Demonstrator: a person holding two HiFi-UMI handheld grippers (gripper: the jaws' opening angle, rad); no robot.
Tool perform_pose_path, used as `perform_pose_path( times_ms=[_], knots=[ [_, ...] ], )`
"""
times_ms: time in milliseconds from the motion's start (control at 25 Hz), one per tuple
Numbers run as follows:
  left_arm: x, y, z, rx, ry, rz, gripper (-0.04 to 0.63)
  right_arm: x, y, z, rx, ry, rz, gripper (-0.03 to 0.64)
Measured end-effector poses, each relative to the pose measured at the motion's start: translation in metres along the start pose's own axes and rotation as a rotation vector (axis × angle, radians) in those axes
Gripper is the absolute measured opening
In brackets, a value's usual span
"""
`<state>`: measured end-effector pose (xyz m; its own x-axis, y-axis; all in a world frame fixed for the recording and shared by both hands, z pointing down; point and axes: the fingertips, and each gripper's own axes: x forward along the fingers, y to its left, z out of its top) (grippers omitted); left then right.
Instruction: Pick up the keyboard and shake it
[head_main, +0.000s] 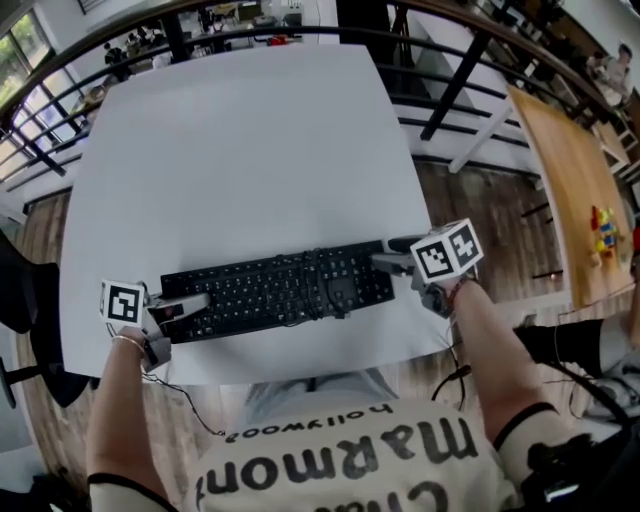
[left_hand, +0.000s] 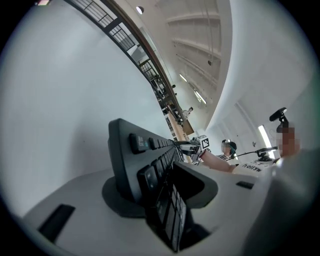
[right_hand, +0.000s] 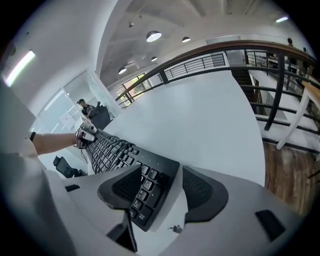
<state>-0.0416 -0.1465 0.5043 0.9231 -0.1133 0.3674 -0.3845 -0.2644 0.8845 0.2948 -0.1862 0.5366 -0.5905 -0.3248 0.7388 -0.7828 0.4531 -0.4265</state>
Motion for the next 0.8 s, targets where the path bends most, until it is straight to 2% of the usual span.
perform_pose_path(
  times_ms=[240, 640, 680, 800],
  knots=[
    [-0.002, -0.002, -0.001, -0.012, -0.017, 0.023, 0.166, 0.011, -0.003, -0.003, 0.041, 0.031, 0.060, 0.261],
    [-0.001, -0.003, -0.001, -0.019, -0.020, 0.022, 0.167, 0.016, -0.005, 0.003, 0.032, 0.047, 0.052, 0.261],
    [-0.002, -0.001, -0.002, -0.019, -0.017, 0.030, 0.167, 0.017, -0.003, 0.003, 0.026, 0.052, 0.050, 0.238],
    [-0.002, 0.000, -0.003, -0.018, -0.011, 0.033, 0.167, 0.017, -0.002, 0.002, 0.019, 0.062, 0.028, 0.239]
  ],
)
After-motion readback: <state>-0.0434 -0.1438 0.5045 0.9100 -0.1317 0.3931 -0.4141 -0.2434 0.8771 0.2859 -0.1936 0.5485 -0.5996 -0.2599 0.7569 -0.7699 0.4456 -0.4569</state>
